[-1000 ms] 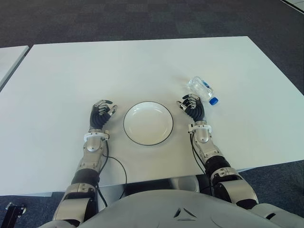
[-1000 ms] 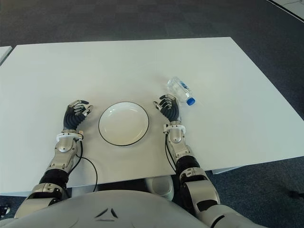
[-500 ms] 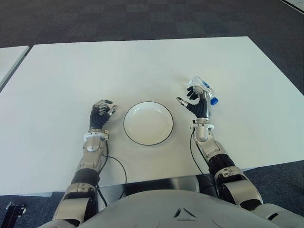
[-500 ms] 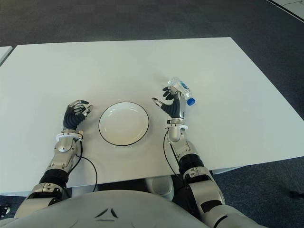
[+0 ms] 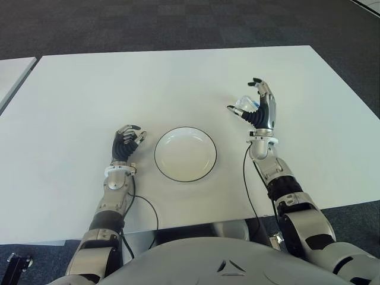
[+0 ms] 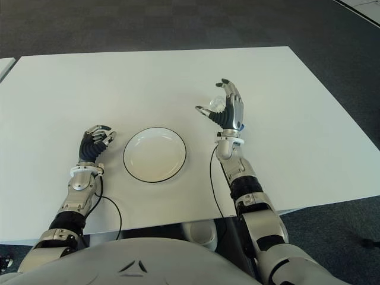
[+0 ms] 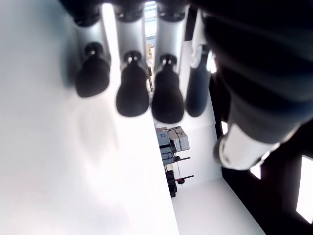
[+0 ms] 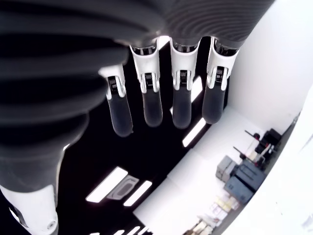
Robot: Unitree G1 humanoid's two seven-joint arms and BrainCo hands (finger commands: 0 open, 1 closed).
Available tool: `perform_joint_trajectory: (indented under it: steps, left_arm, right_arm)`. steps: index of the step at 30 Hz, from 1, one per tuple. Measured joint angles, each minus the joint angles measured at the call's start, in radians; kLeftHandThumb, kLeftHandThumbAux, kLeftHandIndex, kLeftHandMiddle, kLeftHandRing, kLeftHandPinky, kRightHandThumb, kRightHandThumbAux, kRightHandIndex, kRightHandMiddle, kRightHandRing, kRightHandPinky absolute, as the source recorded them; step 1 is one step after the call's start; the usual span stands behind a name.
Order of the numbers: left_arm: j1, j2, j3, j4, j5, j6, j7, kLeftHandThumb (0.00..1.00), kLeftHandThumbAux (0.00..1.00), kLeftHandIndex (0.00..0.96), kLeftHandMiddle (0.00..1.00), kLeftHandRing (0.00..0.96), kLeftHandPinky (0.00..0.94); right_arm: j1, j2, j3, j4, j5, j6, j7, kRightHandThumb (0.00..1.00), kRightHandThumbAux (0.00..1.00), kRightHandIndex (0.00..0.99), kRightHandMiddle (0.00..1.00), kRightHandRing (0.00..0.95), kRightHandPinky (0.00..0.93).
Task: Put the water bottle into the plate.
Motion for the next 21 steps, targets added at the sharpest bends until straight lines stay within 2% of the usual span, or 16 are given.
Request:
perform_joint_trajectory:
  steps: [2, 8, 13, 21]
  left_arm:
    - [0.001, -0.001, 0.0, -0.004, 0.001, 0.001, 0.001, 0.704, 0.718, 0.437, 0.768, 0.762, 0.751]
    - [0.004, -0.003, 0.0, -0.014, 0.001, 0.005, 0.001, 0.704, 0.718, 0.437, 0.781, 0.775, 0.764]
    - [0.008, -0.004, 0.001, -0.025, 0.0, 0.012, 0.001, 0.703, 0.719, 0.436, 0.78, 0.773, 0.751]
    - [0.012, -0.007, 0.001, -0.028, -0.001, 0.018, 0.0, 0.703, 0.719, 0.437, 0.778, 0.77, 0.749]
  right_arm:
    - [-0.016, -0.002, 0.0, 0.01, -0.002, 0.031, -0.002, 0.271, 0.655, 0.011, 0.036, 0.069, 0.118]
    - [-0.043, -0.002, 0.001, 0.024, -0.001, 0.122, -0.002, 0.191, 0.621, 0.001, 0.004, 0.01, 0.022]
    - [-0.067, 0.0, 0.002, 0.03, 0.0, 0.211, 0.019, 0.167, 0.595, 0.0, 0.0, 0.001, 0.003]
    - [-0.152, 0.0, 0.014, 0.088, -0.001, 0.432, 0.115, 0.179, 0.549, 0.0, 0.0, 0.0, 0.0]
